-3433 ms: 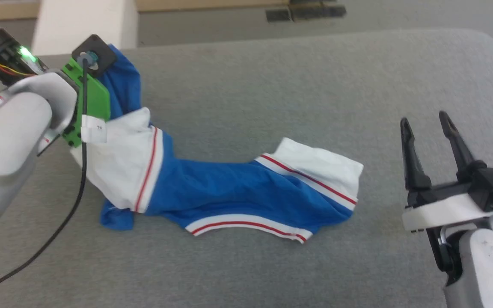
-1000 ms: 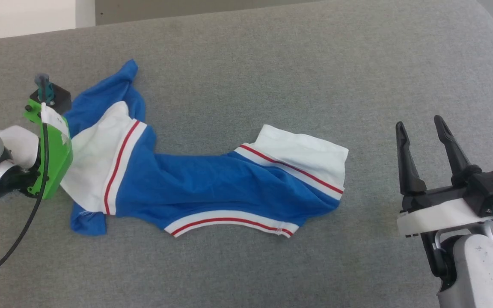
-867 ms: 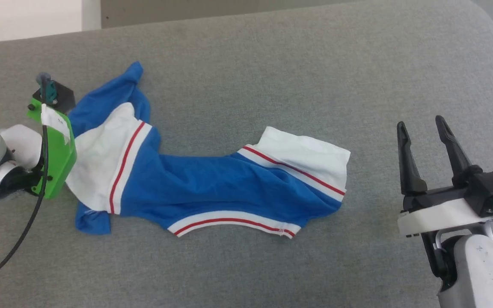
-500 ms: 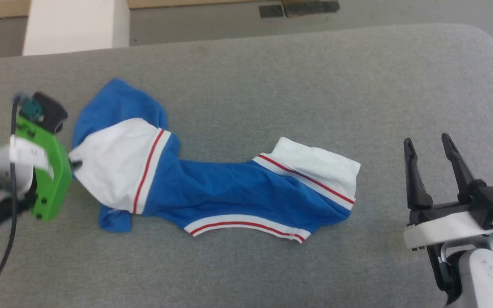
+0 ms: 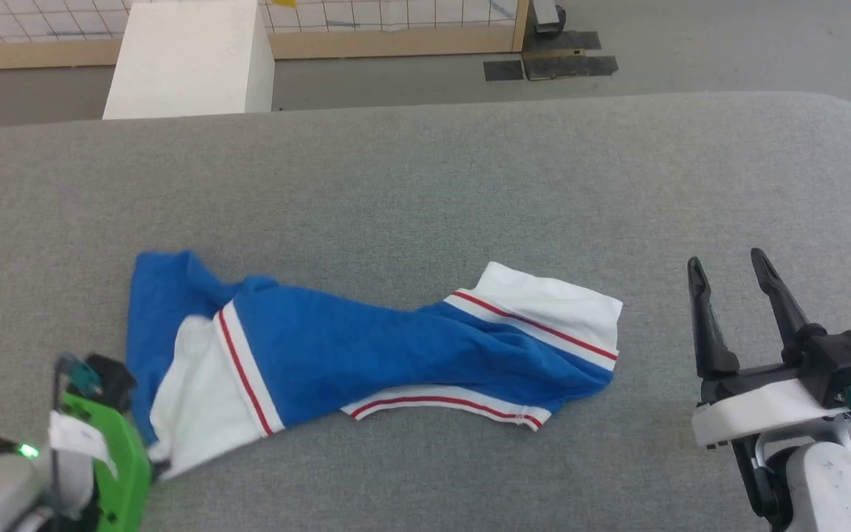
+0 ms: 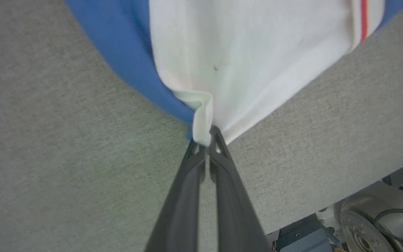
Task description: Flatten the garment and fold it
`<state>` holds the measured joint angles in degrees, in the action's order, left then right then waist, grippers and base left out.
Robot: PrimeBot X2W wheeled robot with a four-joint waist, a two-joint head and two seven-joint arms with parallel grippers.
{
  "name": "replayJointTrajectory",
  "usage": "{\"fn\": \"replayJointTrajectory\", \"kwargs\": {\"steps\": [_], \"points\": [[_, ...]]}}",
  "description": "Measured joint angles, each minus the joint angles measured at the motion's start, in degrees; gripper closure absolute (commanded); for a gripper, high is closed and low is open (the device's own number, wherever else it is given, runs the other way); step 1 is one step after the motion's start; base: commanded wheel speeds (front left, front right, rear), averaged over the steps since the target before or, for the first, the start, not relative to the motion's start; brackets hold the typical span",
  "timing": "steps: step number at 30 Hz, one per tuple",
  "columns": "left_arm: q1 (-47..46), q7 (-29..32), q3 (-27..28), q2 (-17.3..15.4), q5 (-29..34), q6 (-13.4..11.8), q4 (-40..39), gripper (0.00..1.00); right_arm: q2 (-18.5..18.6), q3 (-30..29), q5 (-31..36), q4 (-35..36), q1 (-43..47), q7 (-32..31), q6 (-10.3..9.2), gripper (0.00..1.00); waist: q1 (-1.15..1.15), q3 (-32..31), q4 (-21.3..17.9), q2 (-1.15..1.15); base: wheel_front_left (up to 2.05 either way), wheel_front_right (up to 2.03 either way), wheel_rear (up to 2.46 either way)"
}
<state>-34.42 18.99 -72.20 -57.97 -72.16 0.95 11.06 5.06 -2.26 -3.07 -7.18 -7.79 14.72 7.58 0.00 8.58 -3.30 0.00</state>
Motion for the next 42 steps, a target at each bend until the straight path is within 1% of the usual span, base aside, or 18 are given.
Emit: {"fn": "replayJointTrajectory", "kwargs": {"steps": [4, 7, 8, 9, 12, 18, 20, 23, 27, 30, 33, 36, 42], "points": [[2.4, 0.1, -0.1, 1.8, 0.0, 0.2, 0.0, 1.0, 0.1, -0.2, 0.0, -0.4, 1.0, 0.0, 0.0, 0.0, 0.0, -0.7, 0.1, 0.0, 0.0, 0.0, 0.0], [2.8, 0.2, -0.1, 2.2, 0.3, 0.5, 0.5, 1.0, 0.1, -0.4, 0.0, -0.6, 1.2, 0.0, 0.0, 0.0, 0.0, -1.3, 0.4, 0.0, 0.0, 0.0, 0.0], [2.8, 0.2, -0.2, 2.2, 0.7, 0.5, 0.5, 0.82, 0.1, -0.4, 0.0, -0.6, 1.2, 0.0, 0.0, 0.0, 0.0, -1.5, 0.5, 0.0, 0.0, 0.0, 0.0], [2.8, 0.0, -0.2, 2.1, 1.3, 0.5, 0.4, 0.0, 0.1, -0.5, 0.0, -0.6, 1.3, 0.0, 0.0, 0.0, 0.0, -1.8, 0.6, 0.0, 0.0, 0.0, 0.0], [2.8, -1.4, 0.6, 1.5, 2.1, 0.5, -0.7, 0.0, 0.0, -0.6, 0.0, -0.7, 1.8, 0.0, 0.0, 0.0, 0.0, -2.3, 1.1, 0.0, 0.0, 0.0, 0.0], [-0.2, -2.2, 3.8, -3.7, 2.7, -0.8, -5.0, 0.0, -0.1, -0.6, 0.0, -0.8, 2.0, 0.0, 0.0, 0.0, 0.0, -3.0, 1.8, 0.0, 0.0, 0.0, 0.0], [-2.1, -1.7, 4.7, -4.8, 3.1, -1.1, -6.1, 0.0, -0.2, -0.6, 0.0, -0.7, 2.0, 0.0, 0.01, 0.0, 0.0, -2.9, 1.8, 0.0, 0.0, 0.0, 0.0], [-4.3, 0.8, 4.7, -5.0, 4.7, -1.4, -6.0, 0.0, -0.2, -0.5, -0.1, -0.7, 2.0, 0.0, 0.0, 0.0, 0.0, -2.7, 1.6, 0.0, 0.0, 0.0, 0.0], [-6.1, 5.1, 3.5, -4.2, 6.7, -1.2, -3.7, 0.0, -0.3, -0.1, -0.1, -0.7, 2.0, 0.0, 0.01, 0.0, 0.0, -2.2, 1.0, 0.0, 0.0, 0.0, 0.0], [-7.1, 8.1, 2.5, -2.4, 7.7, -0.5, -0.5, 0.0, -0.3, -0.1, -0.1, -0.6, 1.9, 0.0, 0.0, 0.0, 0.0, -1.4, 0.4, 0.0, 0.0, 0.0, 0.0], [-7.3, 8.8, 2.2, 0.2, 7.8, -0.2, 3.0, 0.0, -0.3, 0.0, -0.1, -0.5, 1.7, 0.0, 0.0, 0.0, 0.0, -0.5, -0.2, 0.0, 0.0, 0.0, 0.0], [-7.3, 9.8, 1.6, 2.1, 8.2, 0.7, 5.8, 0.0, -0.4, 0.1, -0.1, -0.5, 1.4, 0.0, 0.0, 0.0, 0.0, 0.3, -1.1, 0.0, 0.0, 0.0, 0.0], [-7.1, 10.5, 0.9, 4.1, 9.3, 2.1, 10.9, 0.0, -0.4, -0.2, -0.1, -0.5, 0.7, 0.0, 0.0, 0.0, 0.0, 1.5, -2.9, 0.0, 0.0, 0.0, 0.0]]}}
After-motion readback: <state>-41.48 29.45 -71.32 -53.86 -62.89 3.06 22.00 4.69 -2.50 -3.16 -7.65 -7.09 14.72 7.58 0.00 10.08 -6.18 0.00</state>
